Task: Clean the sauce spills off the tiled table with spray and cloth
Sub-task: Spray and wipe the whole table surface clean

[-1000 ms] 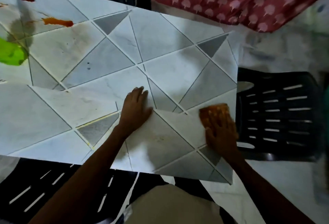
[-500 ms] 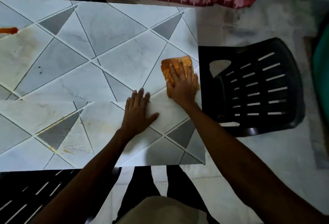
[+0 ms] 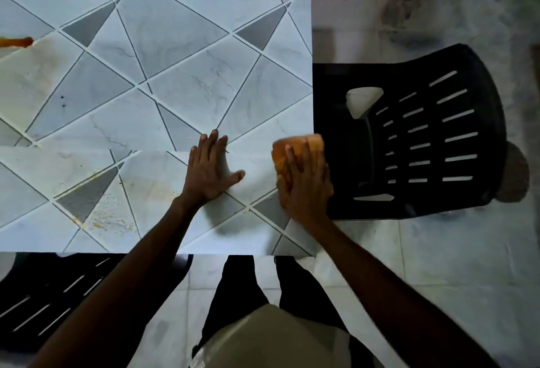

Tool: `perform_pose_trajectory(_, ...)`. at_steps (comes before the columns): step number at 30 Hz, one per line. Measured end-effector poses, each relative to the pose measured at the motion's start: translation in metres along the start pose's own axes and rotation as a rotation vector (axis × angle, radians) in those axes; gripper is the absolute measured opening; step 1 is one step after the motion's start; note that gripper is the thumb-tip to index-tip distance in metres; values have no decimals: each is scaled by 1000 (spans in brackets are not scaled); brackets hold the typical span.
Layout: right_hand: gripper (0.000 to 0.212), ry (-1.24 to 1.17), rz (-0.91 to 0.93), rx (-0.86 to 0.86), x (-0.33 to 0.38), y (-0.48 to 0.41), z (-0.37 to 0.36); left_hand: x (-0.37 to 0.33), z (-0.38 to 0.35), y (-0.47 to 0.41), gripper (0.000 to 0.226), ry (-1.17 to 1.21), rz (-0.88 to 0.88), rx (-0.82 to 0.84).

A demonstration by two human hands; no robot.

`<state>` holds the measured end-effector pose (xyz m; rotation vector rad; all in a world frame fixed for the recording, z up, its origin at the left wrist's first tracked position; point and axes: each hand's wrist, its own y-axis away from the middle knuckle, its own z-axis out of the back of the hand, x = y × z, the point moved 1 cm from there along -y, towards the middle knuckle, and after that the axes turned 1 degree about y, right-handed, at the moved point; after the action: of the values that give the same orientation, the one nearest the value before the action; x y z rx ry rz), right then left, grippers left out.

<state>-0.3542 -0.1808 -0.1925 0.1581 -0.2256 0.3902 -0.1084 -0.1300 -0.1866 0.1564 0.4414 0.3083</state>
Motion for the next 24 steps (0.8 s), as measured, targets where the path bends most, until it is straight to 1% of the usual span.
perform_pose_trajectory(3, 76, 21, -36, -11, 5, -71, 10, 0, 1, -1, 104, 21, -2, -8)
perform_pose_trajectory(6, 75, 59, -62, -3, 5, -93, 11, 0, 1, -1, 104, 46, 4, -14)
perform_pose_trajectory(9, 75, 46, -46, -19, 6, -60, 10, 0, 2, 2, 105, 44, 1, 0)
perform_pose_trajectory(16, 71, -32, -77, -31, 10, 98, -9, -1, 4, 3, 101, 9, -51, 4)
perform_pose_trajectory(19, 72, -24, -126, -45, 17, 155, -18, 7, 9, 3, 97, -19, -97, 42)
perform_pose_trajectory(21, 68, -32, -150, -38, 21, 173, -21, 13, 15, 4, 95, -49, -154, 75)
perform_pose_trajectory(24, 65, -6, -190, -33, 29, 161, -21, 39, 26, 13, 91, -84, -258, 107)
